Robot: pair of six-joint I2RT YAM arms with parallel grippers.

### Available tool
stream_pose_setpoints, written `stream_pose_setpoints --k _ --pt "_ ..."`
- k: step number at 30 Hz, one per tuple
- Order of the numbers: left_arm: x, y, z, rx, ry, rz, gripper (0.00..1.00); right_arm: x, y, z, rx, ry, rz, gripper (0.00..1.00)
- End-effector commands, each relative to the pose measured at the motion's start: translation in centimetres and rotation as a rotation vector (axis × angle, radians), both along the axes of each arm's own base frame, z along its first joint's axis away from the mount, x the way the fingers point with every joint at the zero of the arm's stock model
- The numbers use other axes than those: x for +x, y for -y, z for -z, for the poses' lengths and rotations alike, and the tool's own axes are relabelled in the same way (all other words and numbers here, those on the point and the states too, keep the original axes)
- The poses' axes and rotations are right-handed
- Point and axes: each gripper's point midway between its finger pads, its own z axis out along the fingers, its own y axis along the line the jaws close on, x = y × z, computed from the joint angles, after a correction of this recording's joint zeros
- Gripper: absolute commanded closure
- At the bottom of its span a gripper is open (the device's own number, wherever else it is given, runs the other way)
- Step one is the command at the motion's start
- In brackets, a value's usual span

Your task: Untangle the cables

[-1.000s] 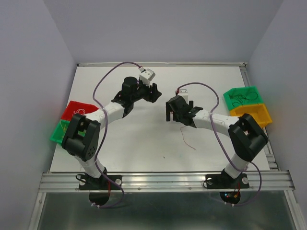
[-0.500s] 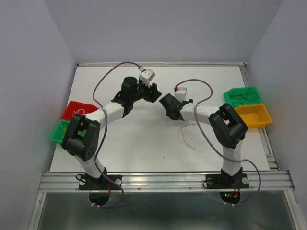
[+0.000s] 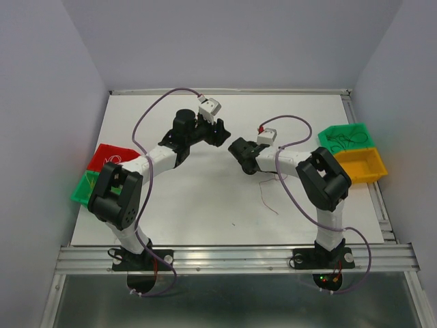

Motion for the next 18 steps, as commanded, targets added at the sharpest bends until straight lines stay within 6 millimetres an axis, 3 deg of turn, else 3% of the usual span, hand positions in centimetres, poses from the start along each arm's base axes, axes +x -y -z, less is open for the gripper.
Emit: stream_pose_setpoints --k 1,9,15,16,18 --pt "0.3 0.6 -2.6 -0.039 0.078 0.027 0.35 -0.4 2.2 -1.1 -0.066 0.053 0.065 0.00" --pt "0.2 0.7 -2.5 -0.037 0.076 0.037 0.35 -1.3 4.7 0.7 -0.053 -0.027 0.098 0.00" --pt "0.2 0.8 -2.5 -0.037 0.074 0.042 0.35 -1.9 4.5 3.0 0.073 -0.076 0.043 0.20" --pt "0.1 0.8 -2.4 -0.038 0.074 0.043 0.35 -1.6 4.2 3.0 0.099 -0.059 0.035 0.31" --pt "0.1 0.8 -2.4 -0.038 0.073 0.046 0.35 -1.9 4.3 3.3 0.129 -0.071 0.016 0.40"
